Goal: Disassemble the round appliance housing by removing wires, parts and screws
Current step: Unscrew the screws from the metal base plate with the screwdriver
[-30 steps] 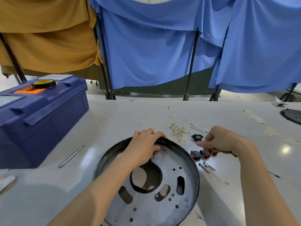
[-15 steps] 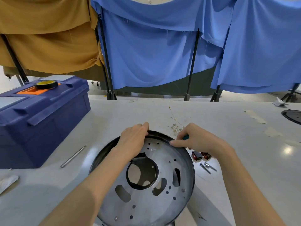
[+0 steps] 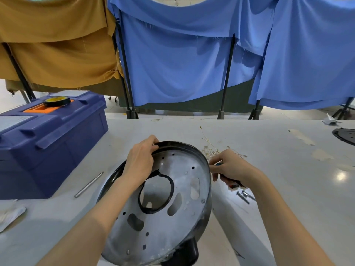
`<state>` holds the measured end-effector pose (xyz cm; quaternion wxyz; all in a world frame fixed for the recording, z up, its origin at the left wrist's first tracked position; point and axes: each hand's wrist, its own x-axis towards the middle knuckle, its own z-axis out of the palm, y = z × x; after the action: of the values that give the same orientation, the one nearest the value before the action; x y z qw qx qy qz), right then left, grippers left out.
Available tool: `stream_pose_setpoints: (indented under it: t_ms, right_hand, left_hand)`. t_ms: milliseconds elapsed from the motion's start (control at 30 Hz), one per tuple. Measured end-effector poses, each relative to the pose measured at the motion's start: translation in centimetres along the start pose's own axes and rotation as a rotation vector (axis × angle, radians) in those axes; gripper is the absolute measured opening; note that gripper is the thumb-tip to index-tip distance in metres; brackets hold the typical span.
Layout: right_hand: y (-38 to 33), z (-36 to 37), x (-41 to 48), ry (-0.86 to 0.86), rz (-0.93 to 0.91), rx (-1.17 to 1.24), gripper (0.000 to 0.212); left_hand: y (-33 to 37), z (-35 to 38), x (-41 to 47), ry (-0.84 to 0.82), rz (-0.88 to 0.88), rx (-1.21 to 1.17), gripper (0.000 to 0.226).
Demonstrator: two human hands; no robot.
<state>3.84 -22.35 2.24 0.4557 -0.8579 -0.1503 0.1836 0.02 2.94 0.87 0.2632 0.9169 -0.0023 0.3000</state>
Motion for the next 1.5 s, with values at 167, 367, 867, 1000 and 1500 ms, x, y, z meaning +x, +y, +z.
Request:
stream_pose_setpoints:
  t_ms: [167,367,867,1000,1500]
  right_hand:
    - [0.6,0.2,0.6,-0.023,0.019,-0.054,0.009]
    - [0.8,0.8,1.1,-0.065,-0.021,-0.078,0.012]
    - [-3.8,-1.7,-1.1,0.774,-0.549,0.791,0.016]
    - [-5.4,-1.2,-2.0,0.879,-0.747,0.785,0.020]
    - [-5.3,3.5,-0.9,0.704,-0.765,0.435,0.007]
  left_hand:
    - [-0.4,-0.7,-0.2,0.082,-0.023,-0.073,0.027]
    - [-0.1,-0.6,-0.3,0.093,-0.024,-0.117,0.028]
    - [2.4,1.3,-1.1,-0.058,0.176,0.094,0.032]
    - [2.6,1.7,-1.3,-0.097,0.231,0.145,0.033]
    - [3.3,1.8,-1.6,-0.108,0.261,0.287,0.021]
